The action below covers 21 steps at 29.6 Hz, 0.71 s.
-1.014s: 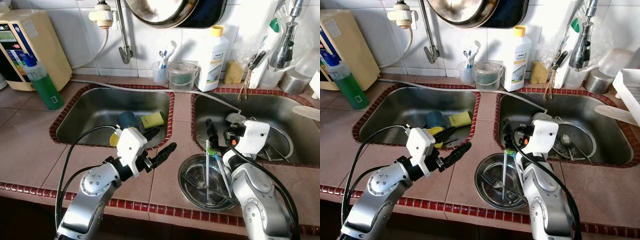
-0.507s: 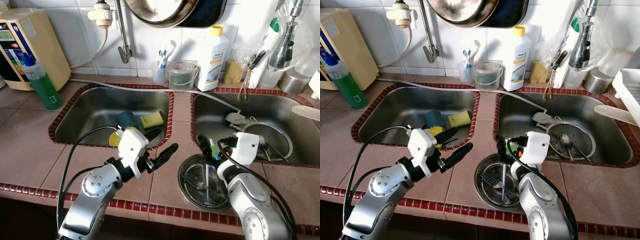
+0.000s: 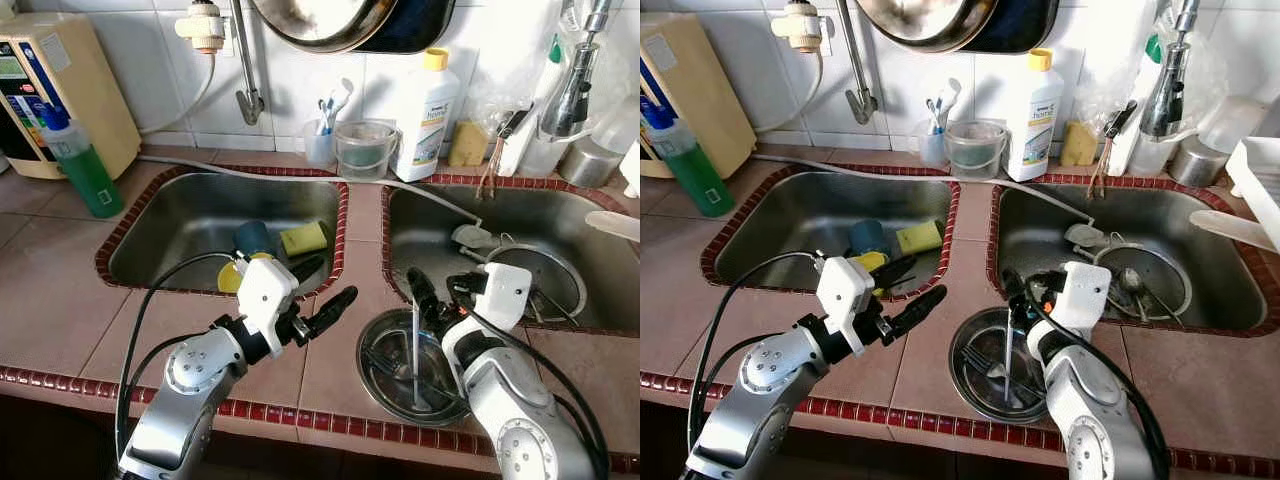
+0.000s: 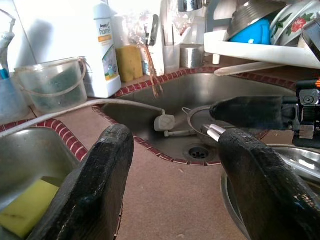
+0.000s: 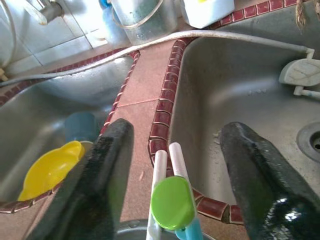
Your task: Kitchen organization
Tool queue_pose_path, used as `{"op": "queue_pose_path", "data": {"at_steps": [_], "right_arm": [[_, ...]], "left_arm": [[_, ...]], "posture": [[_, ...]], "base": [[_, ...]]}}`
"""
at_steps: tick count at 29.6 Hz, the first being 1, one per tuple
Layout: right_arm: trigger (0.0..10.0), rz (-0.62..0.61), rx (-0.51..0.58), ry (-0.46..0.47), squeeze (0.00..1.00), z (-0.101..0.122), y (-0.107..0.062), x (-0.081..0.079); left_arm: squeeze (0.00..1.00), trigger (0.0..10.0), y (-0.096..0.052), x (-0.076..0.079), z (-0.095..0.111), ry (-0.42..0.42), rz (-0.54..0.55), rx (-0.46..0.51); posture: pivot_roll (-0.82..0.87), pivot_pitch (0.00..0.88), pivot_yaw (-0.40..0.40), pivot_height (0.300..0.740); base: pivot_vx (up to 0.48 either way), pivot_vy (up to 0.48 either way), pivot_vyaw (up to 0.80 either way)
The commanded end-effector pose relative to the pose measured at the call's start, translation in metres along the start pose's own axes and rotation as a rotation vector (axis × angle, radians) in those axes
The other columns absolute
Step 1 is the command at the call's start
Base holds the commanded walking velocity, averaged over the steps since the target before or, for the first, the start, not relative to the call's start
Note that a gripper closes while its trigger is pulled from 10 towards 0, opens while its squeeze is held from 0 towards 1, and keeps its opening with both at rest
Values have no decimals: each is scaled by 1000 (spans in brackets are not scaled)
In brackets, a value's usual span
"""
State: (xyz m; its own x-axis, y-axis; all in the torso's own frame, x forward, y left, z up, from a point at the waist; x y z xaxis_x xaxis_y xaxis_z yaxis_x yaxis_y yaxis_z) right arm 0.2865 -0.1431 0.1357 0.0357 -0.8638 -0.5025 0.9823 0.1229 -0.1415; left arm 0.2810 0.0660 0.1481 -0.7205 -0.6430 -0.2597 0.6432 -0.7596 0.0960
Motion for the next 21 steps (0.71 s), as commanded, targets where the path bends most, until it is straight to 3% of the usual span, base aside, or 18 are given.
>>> {"op": "queue_pose_path", "data": {"at_steps": [1, 2, 3, 11, 21], "right_arm": [[9020, -9, 7, 21, 0, 4, -2, -1], [9020, -14, 6, 25, 0, 4, -3, 0], [10000, -16, 7, 30, 0, 4, -3, 0], [10000, -49, -9, 84, 0, 3, -2, 6], [10000, -87, -55, 72, 0, 2, -1, 12]], "left_arm": [[0, 10000, 0, 0, 3, 10, 5, 3], [0, 10000, 0, 0, 3, 10, 5, 2], [0, 10000, 0, 0, 3, 10, 6, 2], [0, 10000, 0, -1, 3, 10, 5, 5], [0, 10000, 2, 1, 3, 9, -3, 11]], "posture": [[-252, 58, 47, 740], [-252, 58, 47, 740], [-252, 58, 47, 740], [-259, 46, 48, 740], [-262, 35, 44, 740]], "base": [[0, 0, 0], [0, 0, 0], [0, 0, 0], [0, 0, 0], [0, 0, 0]]}}
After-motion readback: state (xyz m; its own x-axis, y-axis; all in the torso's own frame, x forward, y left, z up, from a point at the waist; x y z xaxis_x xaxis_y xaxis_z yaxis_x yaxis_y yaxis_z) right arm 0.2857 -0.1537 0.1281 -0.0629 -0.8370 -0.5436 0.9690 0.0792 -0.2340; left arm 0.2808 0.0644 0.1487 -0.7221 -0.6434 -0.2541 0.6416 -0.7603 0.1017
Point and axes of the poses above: a point about 5 cm out from each wrist's last joint towards the gripper, its own y axis pointing out of the wrist towards the gripper, its own z axis along the axis of the wrist's last joint, x = y × z, the point moved 3 cm from there along y, pointing out of the wrist towards the gripper, and after that the axes turned 10 degrees about y, right-handed, at the moved point
